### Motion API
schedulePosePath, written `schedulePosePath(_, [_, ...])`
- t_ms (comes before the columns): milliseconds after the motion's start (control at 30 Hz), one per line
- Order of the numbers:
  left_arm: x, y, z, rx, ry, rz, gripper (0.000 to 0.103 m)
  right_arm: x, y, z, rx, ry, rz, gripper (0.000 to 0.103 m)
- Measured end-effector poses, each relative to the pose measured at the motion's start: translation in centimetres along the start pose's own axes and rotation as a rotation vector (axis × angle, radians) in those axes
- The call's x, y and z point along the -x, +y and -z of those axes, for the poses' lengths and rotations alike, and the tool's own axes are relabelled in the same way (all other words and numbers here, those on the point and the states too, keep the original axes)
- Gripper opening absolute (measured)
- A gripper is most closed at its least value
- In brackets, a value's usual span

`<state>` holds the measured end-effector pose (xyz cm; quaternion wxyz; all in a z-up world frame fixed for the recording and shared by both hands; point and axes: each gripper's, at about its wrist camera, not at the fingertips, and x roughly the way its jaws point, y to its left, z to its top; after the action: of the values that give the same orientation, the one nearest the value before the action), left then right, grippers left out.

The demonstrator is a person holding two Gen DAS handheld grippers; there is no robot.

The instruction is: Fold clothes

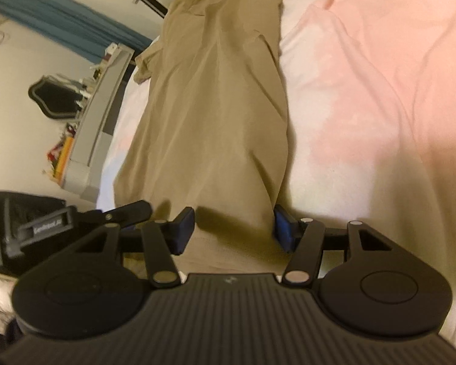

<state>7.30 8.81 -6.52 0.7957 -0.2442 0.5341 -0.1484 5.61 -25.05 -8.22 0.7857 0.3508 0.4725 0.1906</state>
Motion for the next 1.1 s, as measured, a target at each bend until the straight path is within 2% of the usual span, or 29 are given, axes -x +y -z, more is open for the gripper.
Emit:
schedulePosePath(33, [-0.2, 0.0, -0.1, 0.000, 0.008, -0.004, 0.043, 0.0, 0.1, 0.0, 0.008, -0.001, 0.007, 0.026])
schedulePosePath(67, [-0.4, 0.0, -0.1, 0.000, 0.016, -0.008, 0.036, 0.1, 0.3, 0.1, 0.016, -0.002, 0.014, 0.011])
schedulePosePath(100, [-0.7, -0.1, -0.2, -0.001, 0.024, -0.011, 0.021, 0.1, 0.4, 0.1, 0.024, -0.003, 0.021, 0.009])
schedulePosePath(133, [-0.8, -0.1, -0.2, -0.002, 0.030, -0.008, 0.013, 0.2, 0.6, 0.1, 0.032, -0.003, 0.029, 0.007])
schedulePosePath(200, [-0.4, -0.6, 0.0, -0.025, 0.024, 0.005, 0.006, 0.7, 1.1, 0.1, 0.055, -0.011, 0.039, 0.006])
schedulePosePath(333, [1.3, -2.2, 0.8, -0.091, 0.013, 0.033, 0.004, 3.3, 3.1, 0.0, 0.132, -0.048, 0.048, 0.006])
schedulePosePath(433, [2.0, -3.5, 1.7, -0.154, 0.020, 0.022, 0.005, 4.2, 3.6, 0.5, 0.190, -0.052, 0.104, 0.005])
schedulePosePath(567, [1.4, -4.8, 2.7, -0.247, 0.014, -0.042, 0.005, 3.4, 2.2, 1.2, 0.175, -0.040, 0.143, 0.005])
schedulePosePath(667, [1.4, -5.0, 3.2, -0.278, -0.002, -0.076, 0.013, 4.0, 2.6, 1.7, 0.202, -0.096, 0.164, 0.008])
schedulePosePath(767, [2.1, -5.4, 3.6, -0.316, -0.032, -0.103, 0.030, 4.8, 3.3, 2.1, 0.240, -0.161, 0.188, 0.009])
schedulePosePath(833, [3.0, -5.7, 3.9, -0.345, -0.064, -0.120, 0.054, 5.4, 3.8, 2.3, 0.265, -0.205, 0.204, 0.011])
schedulePosePath(867, [3.6, -5.9, 4.1, -0.368, -0.090, -0.133, 0.059, 5.7, 4.0, 2.5, 0.278, -0.227, 0.212, 0.020])
schedulePosePath(900, [4.2, -6.3, 4.3, -0.395, -0.123, -0.148, 0.067, 6.0, 4.2, 2.6, 0.290, -0.249, 0.220, 0.042])
schedulePosePath(933, [4.6, -6.8, 4.4, -0.416, -0.154, -0.158, 0.074, 6.2, 4.4, 2.7, 0.303, -0.271, 0.228, 0.056])
schedulePosePath(967, [5.1, -7.2, 4.5, -0.430, -0.182, -0.165, 0.078, 6.7, 4.6, 2.8, 0.309, -0.300, 0.229, 0.075])
schedulePosePath(1000, [5.7, -7.6, 4.4, -0.439, -0.211, -0.170, 0.083, 7.2, 4.8, 2.8, 0.312, -0.333, 0.226, 0.077])
schedulePosePath(1100, [6.9, -9.5, 3.7, -0.460, -0.309, -0.171, 0.087, 8.8, 5.3, 2.7, 0.319, -0.427, 0.216, 0.076])
